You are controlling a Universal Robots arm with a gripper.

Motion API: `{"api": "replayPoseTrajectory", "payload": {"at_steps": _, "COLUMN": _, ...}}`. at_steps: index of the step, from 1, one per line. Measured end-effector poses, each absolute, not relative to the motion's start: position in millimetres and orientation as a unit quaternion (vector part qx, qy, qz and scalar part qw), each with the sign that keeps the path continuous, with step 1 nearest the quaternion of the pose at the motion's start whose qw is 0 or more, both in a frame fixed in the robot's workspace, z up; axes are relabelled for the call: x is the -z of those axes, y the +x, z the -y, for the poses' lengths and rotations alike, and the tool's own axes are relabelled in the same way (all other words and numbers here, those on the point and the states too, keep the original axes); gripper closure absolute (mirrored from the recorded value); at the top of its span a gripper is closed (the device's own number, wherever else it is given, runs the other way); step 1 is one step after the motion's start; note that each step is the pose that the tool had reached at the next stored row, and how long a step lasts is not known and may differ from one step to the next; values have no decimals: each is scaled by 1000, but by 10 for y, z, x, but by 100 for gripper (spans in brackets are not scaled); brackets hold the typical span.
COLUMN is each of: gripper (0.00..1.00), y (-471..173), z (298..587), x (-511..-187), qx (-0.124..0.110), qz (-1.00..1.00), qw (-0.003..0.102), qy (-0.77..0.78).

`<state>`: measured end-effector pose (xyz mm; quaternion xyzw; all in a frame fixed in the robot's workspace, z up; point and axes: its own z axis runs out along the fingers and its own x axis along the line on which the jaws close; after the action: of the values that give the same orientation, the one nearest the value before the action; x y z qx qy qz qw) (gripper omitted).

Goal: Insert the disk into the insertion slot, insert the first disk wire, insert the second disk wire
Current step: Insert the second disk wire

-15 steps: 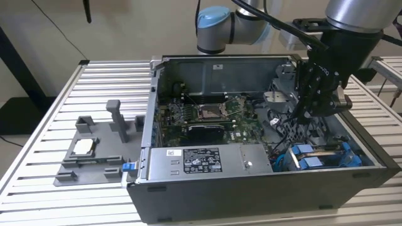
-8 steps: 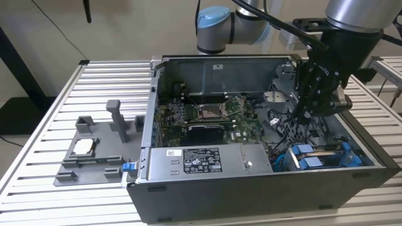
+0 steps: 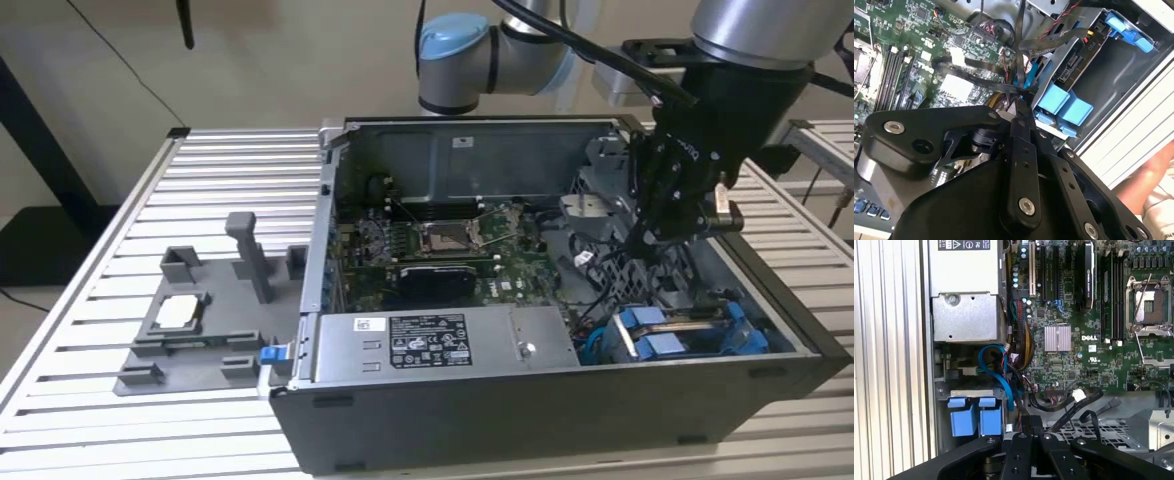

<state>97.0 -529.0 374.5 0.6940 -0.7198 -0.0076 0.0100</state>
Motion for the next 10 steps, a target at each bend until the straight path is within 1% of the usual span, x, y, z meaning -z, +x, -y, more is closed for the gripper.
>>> {"api": "replayPoseTrajectory", "payload": {"at_steps": 6, "gripper": 88, "y": 969, "z": 5287, "x": -3744, "qx": 7, "qz": 720, "qw": 10, "qy": 694}}
{"api": "replayPoseTrajectory", "payload": {"at_steps": 10, "gripper": 88, "y": 964, "z": 5279, "x": -3745, "qx": 2, "qz": 720, "qw": 15, "qy": 694}}
